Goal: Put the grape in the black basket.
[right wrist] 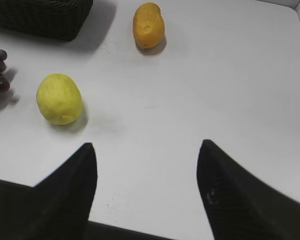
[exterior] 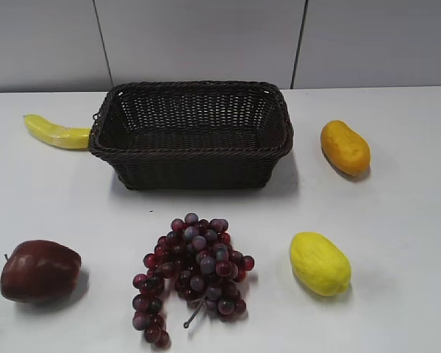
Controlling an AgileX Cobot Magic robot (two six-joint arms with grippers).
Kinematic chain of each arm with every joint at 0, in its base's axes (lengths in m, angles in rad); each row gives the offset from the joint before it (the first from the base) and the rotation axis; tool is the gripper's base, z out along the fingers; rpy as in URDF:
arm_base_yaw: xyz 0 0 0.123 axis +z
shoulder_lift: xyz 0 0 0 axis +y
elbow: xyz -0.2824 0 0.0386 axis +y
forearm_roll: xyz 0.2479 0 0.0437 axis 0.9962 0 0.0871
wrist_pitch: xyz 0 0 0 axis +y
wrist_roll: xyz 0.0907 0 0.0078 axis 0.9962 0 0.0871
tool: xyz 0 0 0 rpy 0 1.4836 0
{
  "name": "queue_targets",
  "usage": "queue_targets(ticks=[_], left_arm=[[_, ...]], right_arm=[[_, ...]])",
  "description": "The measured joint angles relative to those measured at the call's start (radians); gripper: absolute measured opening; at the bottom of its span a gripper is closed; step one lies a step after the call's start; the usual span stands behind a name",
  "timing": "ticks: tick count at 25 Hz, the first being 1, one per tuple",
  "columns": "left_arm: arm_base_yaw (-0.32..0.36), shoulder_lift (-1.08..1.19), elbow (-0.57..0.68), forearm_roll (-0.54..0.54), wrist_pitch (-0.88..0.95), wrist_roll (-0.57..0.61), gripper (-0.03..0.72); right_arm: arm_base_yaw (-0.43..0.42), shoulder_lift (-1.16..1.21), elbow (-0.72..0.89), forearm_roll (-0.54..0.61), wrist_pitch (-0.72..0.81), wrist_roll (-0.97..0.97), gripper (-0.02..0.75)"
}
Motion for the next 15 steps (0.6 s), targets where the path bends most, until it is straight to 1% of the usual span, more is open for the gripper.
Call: queue_targets(ticks=[15], left_arm=[[0.000,0.000,0.000,0.000,0.000,0.000,0.480]], right_arm=[[0.000,0.001,0.000,0.000,-0.002,0.001,0.480]])
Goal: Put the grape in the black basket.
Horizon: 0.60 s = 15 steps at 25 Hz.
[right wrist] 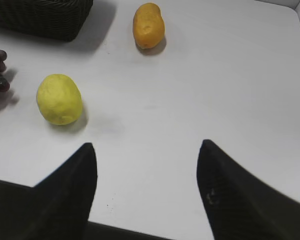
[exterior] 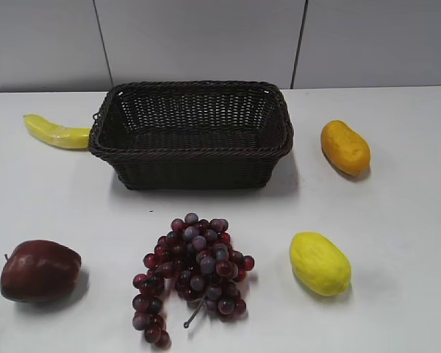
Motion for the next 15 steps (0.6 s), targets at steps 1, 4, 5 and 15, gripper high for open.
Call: queue_targets(ticks=[1,4,5,15], left_arm=[[0.000,0.000,0.000,0.000,0.000,0.000,0.480],[0.000,0.000,0.000,0.000,0.000,0.000,0.480],[0.000,0.000,0.000,0.000,0.000,0.000,0.480],[0.000,0.000,0.000,0.000,0.000,0.000,0.480]], right_arm=[[0.000,0.004,0.000,-0.001,-0.003,0.000,0.481],[0.000,0.049,-0.011,-0.001,-0.015,0.000,0.481],[0.000,0.076,-0.019,-0.001,-0.021,0.000,0.481],[0.000,0.434,-0.099,-0.001,-0.062,0.001,0.481]])
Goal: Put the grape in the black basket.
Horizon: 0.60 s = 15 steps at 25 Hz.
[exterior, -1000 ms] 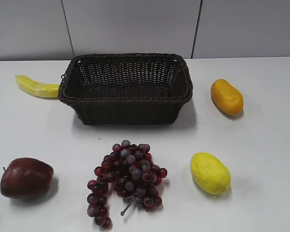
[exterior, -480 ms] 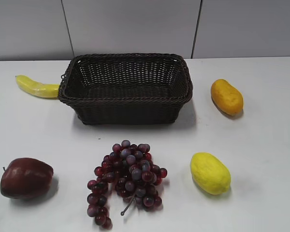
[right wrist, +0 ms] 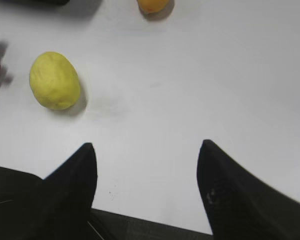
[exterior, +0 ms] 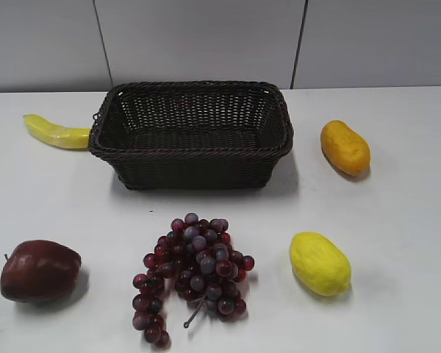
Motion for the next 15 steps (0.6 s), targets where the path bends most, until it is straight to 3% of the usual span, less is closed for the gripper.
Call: queue_targets(ticks=[15], left_arm=[[0.000,0.000,0.000,0.000,0.000,0.000,0.479]], right_arm=[[0.002,0.499,-0.168,0.111,-0.027,-0.064,0.481]])
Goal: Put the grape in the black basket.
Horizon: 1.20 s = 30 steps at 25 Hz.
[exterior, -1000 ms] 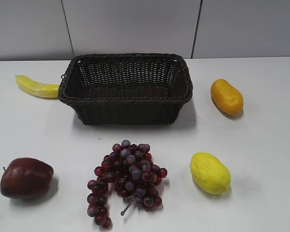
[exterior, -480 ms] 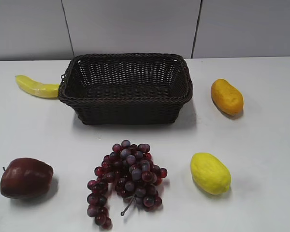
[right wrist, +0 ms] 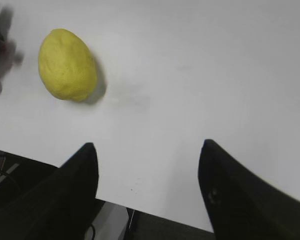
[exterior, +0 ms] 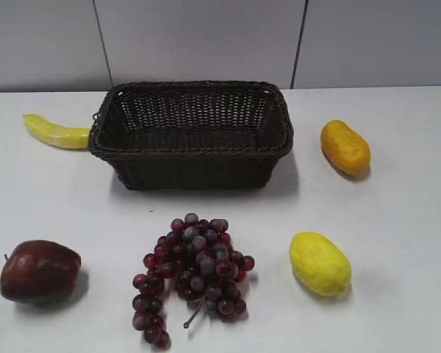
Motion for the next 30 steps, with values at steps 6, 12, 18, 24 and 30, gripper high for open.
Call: queue_targets(ticks=[6,12,18,24,30], left_arm=[[0.000,0.000,0.000,0.000,0.000,0.000,0.479],[0.000,0.000,0.000,0.000,0.000,0.000,0.479],[0.000,0.000,0.000,0.000,0.000,0.000,0.471],[0.000,0.000,0.000,0.000,0.000,0.000,0.455],[0.000,0.000,0.000,0.000,0.000,0.000,0.435]], right_arm=[[0.019,0.175,-0.102,0.125,-0.004,-0.081,0.481],[0.153,0.334,-0.176,0.133,-0.031,-0.080,0.477],[0.320,0.489,-0.242,0.135,-0.077,-0.025,0.442],[0.429,0.624,-0.321,0.137,-0.089,0.033,0.438],[0.555,0.752,-0.408,0.138,-0.097,0.056,0.438]])
